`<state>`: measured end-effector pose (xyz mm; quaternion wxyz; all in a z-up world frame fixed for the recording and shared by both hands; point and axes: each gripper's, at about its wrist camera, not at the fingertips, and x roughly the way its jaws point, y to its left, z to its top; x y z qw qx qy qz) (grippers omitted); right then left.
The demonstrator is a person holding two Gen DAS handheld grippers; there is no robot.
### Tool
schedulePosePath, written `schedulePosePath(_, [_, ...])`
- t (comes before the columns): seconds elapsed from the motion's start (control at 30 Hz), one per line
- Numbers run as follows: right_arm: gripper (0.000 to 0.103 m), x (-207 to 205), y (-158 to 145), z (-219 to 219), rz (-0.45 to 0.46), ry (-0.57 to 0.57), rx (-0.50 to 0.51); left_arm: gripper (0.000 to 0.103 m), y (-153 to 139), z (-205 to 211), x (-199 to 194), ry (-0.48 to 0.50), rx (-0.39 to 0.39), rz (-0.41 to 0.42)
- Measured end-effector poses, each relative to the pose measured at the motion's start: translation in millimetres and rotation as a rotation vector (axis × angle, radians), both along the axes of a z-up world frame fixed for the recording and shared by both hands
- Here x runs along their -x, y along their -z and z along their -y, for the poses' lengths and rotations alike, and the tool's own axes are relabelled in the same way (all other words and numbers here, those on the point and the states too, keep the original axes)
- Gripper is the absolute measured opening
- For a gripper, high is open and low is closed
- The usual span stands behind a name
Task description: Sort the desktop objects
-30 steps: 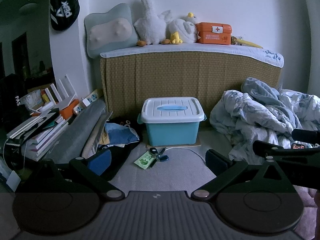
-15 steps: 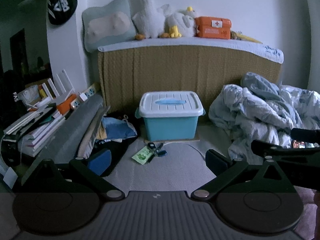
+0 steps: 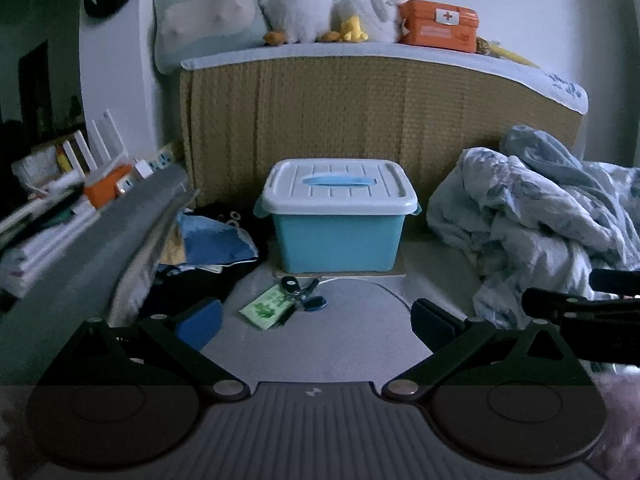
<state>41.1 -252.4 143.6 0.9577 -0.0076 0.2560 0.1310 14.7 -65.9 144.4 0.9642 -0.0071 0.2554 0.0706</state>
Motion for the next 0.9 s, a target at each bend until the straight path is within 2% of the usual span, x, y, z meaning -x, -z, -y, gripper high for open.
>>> schedulePosePath(0.2, [0.090,-59,34,-4,0.049,-0.038,0.015,0.103,45,-3,-38,0.013,-0.015,0.058])
schedulePosePath(0.33, [0.090,-98,59,-5,0.052,-0.057,-0.036,0.103,69,-1,-58,0.004,-0.032,0.056])
schedulePosePath(0.47, [0.090,-120,82,-7,0.074,-0.076,-0.047,0.103,88,-4,-69,-0.004,0.002,0.041])
schedulePosePath(0.73, [0.090,-116,117,15,0.102,-0.141,-0.164,0.103,111,-9,-71,-0.079,0.060,0.028])
schedulePosePath(0.8, [0.090,-109,120,19,0.115,-0.166,-0.172,0.103,114,-7,-68,-0.103,0.092,0.028])
schedulePosePath(0.9, [0.090,-104,123,20,0.120,-0.176,-0.162,0.103,115,0,-62,-0.110,0.081,0.045])
